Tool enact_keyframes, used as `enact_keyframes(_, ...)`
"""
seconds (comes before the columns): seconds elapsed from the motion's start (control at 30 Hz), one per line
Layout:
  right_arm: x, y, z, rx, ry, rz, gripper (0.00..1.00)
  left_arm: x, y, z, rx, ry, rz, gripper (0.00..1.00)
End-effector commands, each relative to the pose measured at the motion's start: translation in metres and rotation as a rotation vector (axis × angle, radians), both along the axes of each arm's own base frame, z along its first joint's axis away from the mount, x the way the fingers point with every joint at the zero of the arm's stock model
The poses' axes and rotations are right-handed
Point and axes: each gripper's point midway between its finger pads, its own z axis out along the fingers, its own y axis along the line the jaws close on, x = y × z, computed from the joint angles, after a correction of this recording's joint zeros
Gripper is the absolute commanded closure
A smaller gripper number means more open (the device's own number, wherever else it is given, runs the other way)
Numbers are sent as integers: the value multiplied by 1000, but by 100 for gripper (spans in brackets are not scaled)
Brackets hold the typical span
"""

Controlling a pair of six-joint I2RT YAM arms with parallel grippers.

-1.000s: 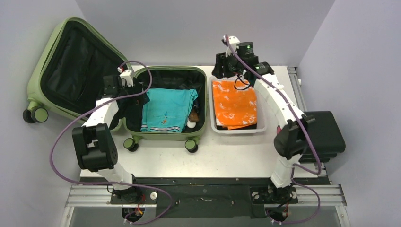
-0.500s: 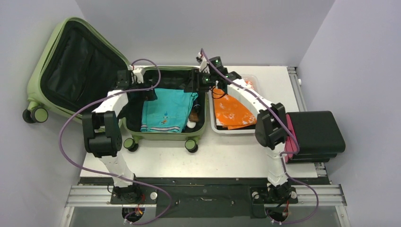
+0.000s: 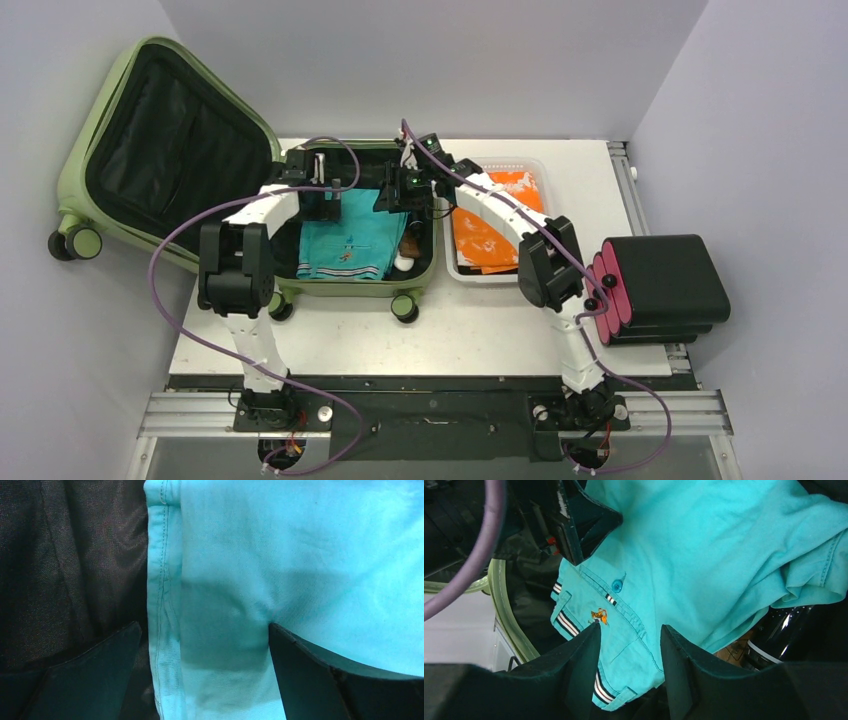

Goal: Open, take out, and arrange the luggage
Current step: Pick up the clothes from the luggage.

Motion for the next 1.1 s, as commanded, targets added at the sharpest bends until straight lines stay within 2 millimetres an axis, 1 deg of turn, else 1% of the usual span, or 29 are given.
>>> enact_keyframes(0.0, 10, -2, -17, -32, 36, -70, 57, -2, 34, -3, 145, 25, 119, 4)
enact_keyframes(0.1, 8, -3, -24, -40, 52, -75, 57, -5, 30, -9, 115, 38, 103, 4)
enact_keyframes(0.17, 7, -4, -25, -43, 56, -74, 57, -7, 25, -16, 83, 63, 84, 4)
enact_keyframes(0.27, 5, -5, -25, -49, 52, -70, 57, -13, 28, -36, 51, 129, 96, 4)
enact_keyframes(0.3, 5, -5, -25, -49, 52, -69, 58, -13, 30, -40, 45, 140, 108, 4)
enact_keyframes(0.4, 5, -6, -23, -50, 48, -70, 58, -15, 26, -50, -12, 183, 106, 4)
enact_keyframes(0.47, 5, -7, -23, -57, 46, -71, 58, -17, 21, -56, -85, 200, 101, 4)
enact_keyframes(0.5, 5, -8, -24, -62, 44, -71, 58, -17, 22, -57, -160, 206, 112, 4)
enact_keyframes(0.6, 5, -10, -28, -75, 47, -72, 58, -19, 24, -62, -270, 218, 127, 4)
enact_keyframes(0.67, 5, -11, -28, -80, 46, -74, 58, -19, 29, -61, -315, 209, 143, 4)
enact_keyframes(0.7, 6, -12, -28, -81, 43, -73, 58, -15, 32, -55, -333, 182, 143, 4)
enact_keyframes(0.73, 5, -13, -28, -85, 44, -74, 58, -17, 33, -55, -334, 177, 144, 4)
enact_keyframes(0.8, 6, -15, -27, -92, 37, -77, 58, -16, 43, -48, -287, 146, 155, 4)
enact_keyframes(0.83, 7, -16, -27, -96, 32, -79, 58, -14, 50, -43, -229, 120, 168, 4)
enact_keyframes(0.87, 7, -16, -28, -99, 33, -79, 58, -13, 51, -39, -197, 107, 153, 4)
enact_keyframes(0.9, 8, -16, -28, -100, 31, -79, 58, -10, 58, -34, -142, 77, 167, 4)
enact_keyframes(0.97, 8, -16, -31, -105, 33, -81, 58, -7, 63, -30, -79, 47, 164, 4)
enact_keyframes(1.07, 9, -16, -33, -108, 36, -85, 58, -6, 63, -31, -10, 26, 158, 4)
